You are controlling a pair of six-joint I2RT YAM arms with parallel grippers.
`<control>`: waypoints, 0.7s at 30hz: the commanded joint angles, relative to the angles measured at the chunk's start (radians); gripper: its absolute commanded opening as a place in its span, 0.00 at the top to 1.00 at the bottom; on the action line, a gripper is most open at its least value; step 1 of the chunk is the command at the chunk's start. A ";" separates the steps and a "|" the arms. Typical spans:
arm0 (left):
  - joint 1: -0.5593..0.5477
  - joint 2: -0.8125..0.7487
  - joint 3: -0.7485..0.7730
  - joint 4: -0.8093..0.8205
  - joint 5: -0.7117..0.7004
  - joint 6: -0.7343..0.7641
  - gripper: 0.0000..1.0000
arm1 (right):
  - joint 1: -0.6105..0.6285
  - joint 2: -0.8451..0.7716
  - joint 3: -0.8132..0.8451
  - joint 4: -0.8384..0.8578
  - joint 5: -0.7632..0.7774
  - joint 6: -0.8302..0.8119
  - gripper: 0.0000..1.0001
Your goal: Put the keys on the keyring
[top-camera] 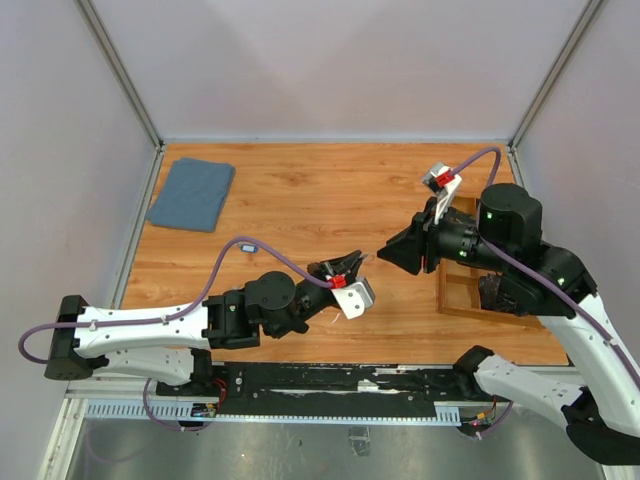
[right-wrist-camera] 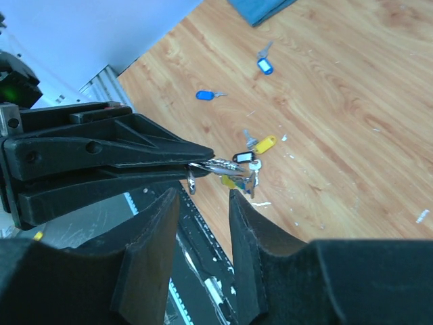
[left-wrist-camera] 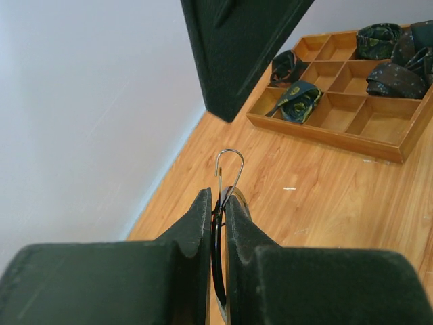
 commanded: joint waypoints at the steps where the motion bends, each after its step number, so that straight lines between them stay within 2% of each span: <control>1: -0.008 0.001 0.038 0.037 -0.020 -0.006 0.99 | -0.013 0.027 -0.017 0.054 -0.135 -0.004 0.63; 11: -0.008 0.010 0.049 0.037 -0.020 0.000 1.00 | -0.013 0.058 -0.043 0.047 -0.172 0.007 0.64; 19: -0.008 0.010 0.050 0.040 -0.017 0.002 0.99 | -0.013 0.076 -0.042 0.069 -0.189 0.017 0.83; 21: -0.008 0.010 0.051 0.043 -0.018 0.002 0.99 | -0.013 0.080 -0.044 0.077 -0.201 0.023 0.91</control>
